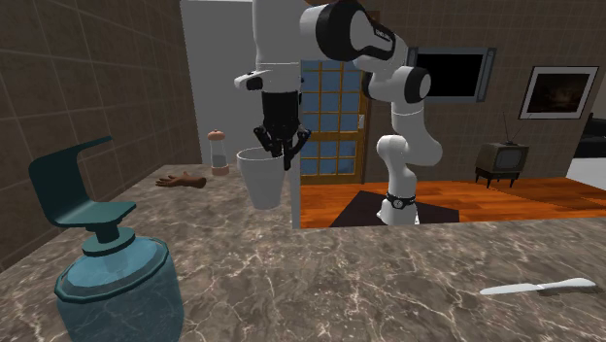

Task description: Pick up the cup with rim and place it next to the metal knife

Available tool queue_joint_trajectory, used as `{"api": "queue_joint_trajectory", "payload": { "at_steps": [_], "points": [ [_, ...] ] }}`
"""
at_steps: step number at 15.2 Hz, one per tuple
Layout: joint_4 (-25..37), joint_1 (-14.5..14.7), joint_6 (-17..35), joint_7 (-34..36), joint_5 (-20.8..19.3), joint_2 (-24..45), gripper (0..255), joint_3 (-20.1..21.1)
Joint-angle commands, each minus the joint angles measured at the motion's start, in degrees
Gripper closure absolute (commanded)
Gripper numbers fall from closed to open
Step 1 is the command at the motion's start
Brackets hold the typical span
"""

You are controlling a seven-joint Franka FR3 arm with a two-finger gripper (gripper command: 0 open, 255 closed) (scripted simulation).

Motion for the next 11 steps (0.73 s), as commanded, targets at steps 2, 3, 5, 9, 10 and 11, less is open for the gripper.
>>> {"api": "queue_joint_trajectory", "payload": {
  "at_steps": [2,3,5,9,10,11],
  "points": [
    [-5.0,2.3,0.6,2.6,-0.7,-4.3,255,0.6],
    [-6.9,3.2,0.9,3.7,-0.9,-5.9,255,1.0],
    [-10.4,4.8,1.3,6.0,-1.3,-8.9,255,1.7],
    [-15.7,8.0,1.4,10.7,-1.9,-14.0,255,3.4],
    [-16.8,8.7,1.3,11.9,-2.0,-15.1,255,3.9],
    [-17.8,9.4,1.2,13.1,-2.0,-16.1,255,4.4]
  ]
}}
